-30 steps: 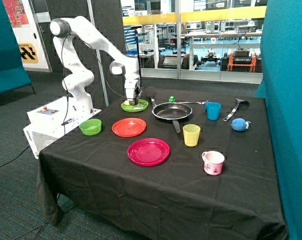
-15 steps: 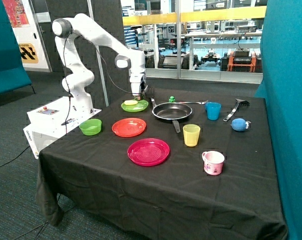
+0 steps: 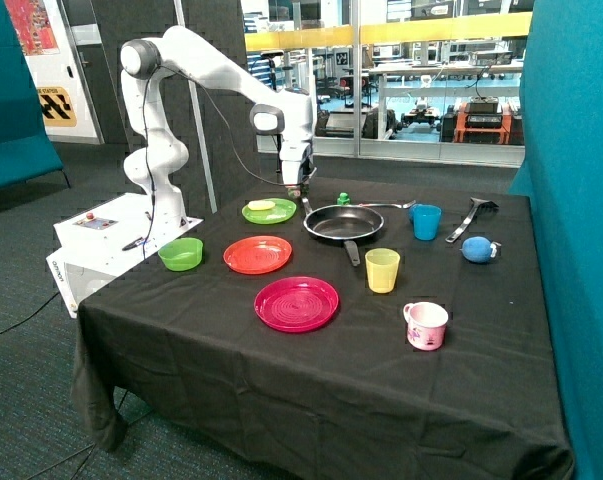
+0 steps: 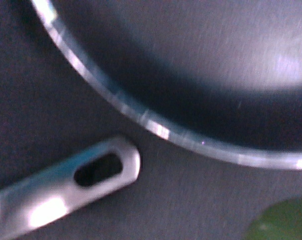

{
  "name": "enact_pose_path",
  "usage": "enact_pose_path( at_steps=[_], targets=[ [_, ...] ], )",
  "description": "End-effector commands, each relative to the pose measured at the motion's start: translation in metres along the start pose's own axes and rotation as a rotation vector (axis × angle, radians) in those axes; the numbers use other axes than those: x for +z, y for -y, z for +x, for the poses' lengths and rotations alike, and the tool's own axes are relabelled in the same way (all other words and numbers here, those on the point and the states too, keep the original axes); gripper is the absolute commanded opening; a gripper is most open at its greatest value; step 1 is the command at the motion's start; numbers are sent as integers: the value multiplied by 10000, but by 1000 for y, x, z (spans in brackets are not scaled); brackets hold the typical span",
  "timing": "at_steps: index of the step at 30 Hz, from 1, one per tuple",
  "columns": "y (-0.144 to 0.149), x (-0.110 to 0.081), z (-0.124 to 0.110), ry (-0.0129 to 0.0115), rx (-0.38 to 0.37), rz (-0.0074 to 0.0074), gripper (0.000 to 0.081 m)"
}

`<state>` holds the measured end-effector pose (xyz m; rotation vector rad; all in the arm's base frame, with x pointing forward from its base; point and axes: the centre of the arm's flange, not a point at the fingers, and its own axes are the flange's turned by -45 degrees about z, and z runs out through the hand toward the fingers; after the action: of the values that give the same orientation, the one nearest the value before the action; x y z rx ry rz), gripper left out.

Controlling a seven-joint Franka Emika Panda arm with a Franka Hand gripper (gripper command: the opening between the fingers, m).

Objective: Cook the vegetables

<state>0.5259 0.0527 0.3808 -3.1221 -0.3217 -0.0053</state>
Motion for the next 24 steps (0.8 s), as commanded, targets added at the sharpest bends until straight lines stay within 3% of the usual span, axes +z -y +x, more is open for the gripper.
enact_pose_path(
  at_steps=[1, 24],
  targets=[
    [-11, -1, 47, 36, 490, -27, 37],
    [-34, 58, 125, 35, 1117, -28, 28]
  ],
)
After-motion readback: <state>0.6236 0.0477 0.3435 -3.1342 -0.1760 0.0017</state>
